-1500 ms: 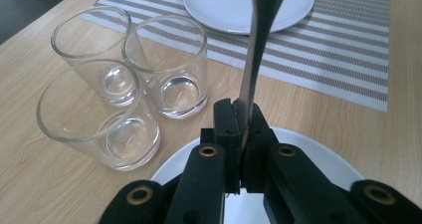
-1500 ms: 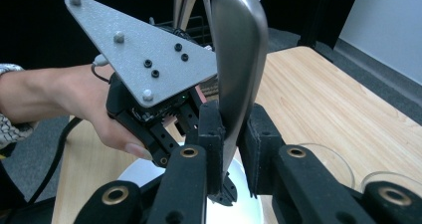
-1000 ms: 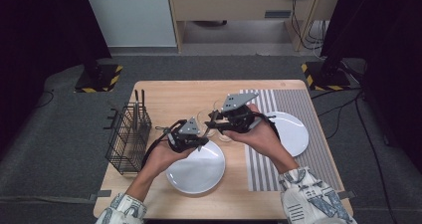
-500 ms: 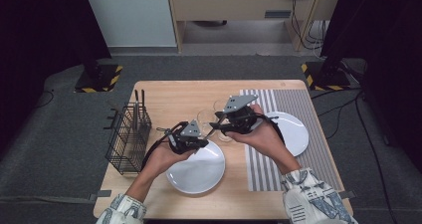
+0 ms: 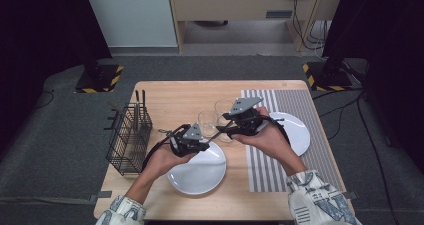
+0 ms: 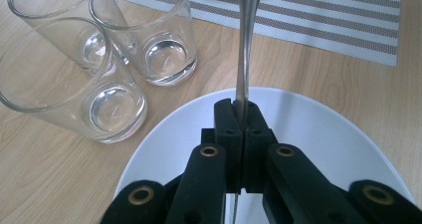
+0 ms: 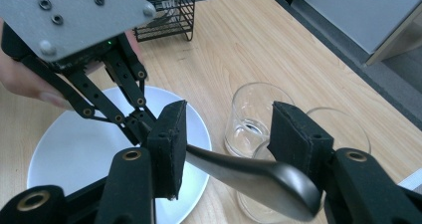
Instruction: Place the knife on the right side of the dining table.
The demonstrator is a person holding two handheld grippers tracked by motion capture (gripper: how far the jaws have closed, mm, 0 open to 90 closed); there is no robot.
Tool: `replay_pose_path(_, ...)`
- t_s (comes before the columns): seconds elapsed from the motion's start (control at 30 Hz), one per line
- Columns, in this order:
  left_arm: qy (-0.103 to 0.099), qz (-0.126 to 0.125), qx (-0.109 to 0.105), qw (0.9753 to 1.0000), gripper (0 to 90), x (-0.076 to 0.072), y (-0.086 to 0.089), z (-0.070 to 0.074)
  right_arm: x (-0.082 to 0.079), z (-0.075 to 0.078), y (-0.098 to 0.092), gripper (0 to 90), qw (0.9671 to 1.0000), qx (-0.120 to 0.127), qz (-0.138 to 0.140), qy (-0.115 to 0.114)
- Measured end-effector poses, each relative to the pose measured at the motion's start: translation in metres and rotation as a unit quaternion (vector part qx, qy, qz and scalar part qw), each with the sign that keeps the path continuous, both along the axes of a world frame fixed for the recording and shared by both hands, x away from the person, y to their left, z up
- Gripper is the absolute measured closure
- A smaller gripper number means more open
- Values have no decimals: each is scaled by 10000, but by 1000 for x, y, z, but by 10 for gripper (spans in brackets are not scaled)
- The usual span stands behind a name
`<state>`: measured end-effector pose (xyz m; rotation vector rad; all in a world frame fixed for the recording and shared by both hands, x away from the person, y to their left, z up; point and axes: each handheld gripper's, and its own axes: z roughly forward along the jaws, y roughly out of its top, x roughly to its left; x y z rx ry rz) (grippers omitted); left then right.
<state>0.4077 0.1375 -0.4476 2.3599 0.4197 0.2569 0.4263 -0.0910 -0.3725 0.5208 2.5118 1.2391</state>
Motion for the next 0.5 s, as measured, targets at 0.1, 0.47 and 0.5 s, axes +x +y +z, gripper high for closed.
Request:
replay_pose_path(0.1, 17, -23, 15, 10000, 888, -1, -1, 0, 1, -5, -5, 492, 10000, 24, -45, 42)
replay_pose_path(0.47, 95, -175, 58, 9998, 888, -1, -5, -2, 2, -22, -22, 517, 9996, 98, -157, 211)
replay_pose_path(0.5, 97, -172, 104, 9998, 888, -2, -6, -3, 2, -22, -22, 537, 9996, 100, -128, 247)
